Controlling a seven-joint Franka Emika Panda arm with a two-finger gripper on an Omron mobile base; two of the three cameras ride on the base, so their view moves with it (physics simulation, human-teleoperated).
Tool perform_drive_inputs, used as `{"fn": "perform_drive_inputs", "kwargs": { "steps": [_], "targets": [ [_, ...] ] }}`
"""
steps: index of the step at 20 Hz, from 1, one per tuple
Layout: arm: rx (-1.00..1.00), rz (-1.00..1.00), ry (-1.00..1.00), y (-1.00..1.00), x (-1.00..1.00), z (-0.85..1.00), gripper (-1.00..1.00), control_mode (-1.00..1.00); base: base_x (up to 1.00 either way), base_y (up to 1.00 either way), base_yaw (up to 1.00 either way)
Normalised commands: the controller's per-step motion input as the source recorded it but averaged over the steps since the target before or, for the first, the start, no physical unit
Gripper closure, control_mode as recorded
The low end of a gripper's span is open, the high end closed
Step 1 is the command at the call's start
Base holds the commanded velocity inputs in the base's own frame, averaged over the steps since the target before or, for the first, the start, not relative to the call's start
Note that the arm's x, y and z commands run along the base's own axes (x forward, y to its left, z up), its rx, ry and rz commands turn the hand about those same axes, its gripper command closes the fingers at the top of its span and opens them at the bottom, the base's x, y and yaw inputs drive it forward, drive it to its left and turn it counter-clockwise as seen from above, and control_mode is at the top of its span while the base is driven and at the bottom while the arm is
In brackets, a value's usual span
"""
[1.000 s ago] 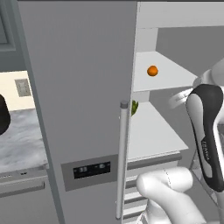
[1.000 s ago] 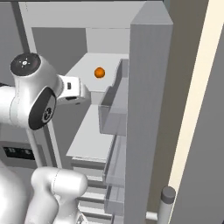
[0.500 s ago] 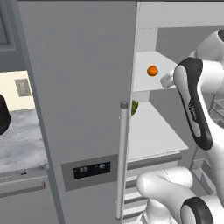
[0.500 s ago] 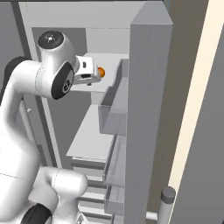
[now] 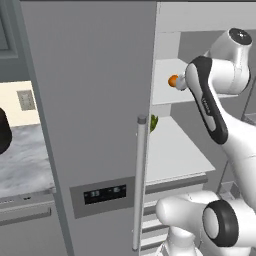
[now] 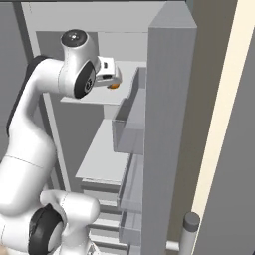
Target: Pick up the pear and tangerine from the fridge and place one fruit on each plate on the dining counter.
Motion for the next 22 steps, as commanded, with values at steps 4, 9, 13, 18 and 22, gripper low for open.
{"fn": "perform_drive_inputs", "kwargs": {
  "steps": [4, 9, 13, 18, 22],
  "targets": [
    [0.02, 0.00, 0.00, -0.02, 0.63, -0.02, -1.00, -1.00, 0.00, 0.00, 0.00],
    [0.01, 0.00, 0.00, -0.04, 0.50, -0.17, -1.00, -1.00, 0.00, 0.00, 0.00],
    [0.00, 0.00, 0.00, -0.03, 0.40, -0.18, -1.00, -1.00, 0.00, 0.00, 0.00],
    [0.00, 0.00, 0.00, -0.01, 0.35, -0.11, -1.00, -1.00, 0.00, 0.00, 0.00],
    [0.00, 0.00, 0.00, -0.02, 0.30, -0.10, -1.00, -1.00, 0.00, 0.00, 0.00]
  ]
}}
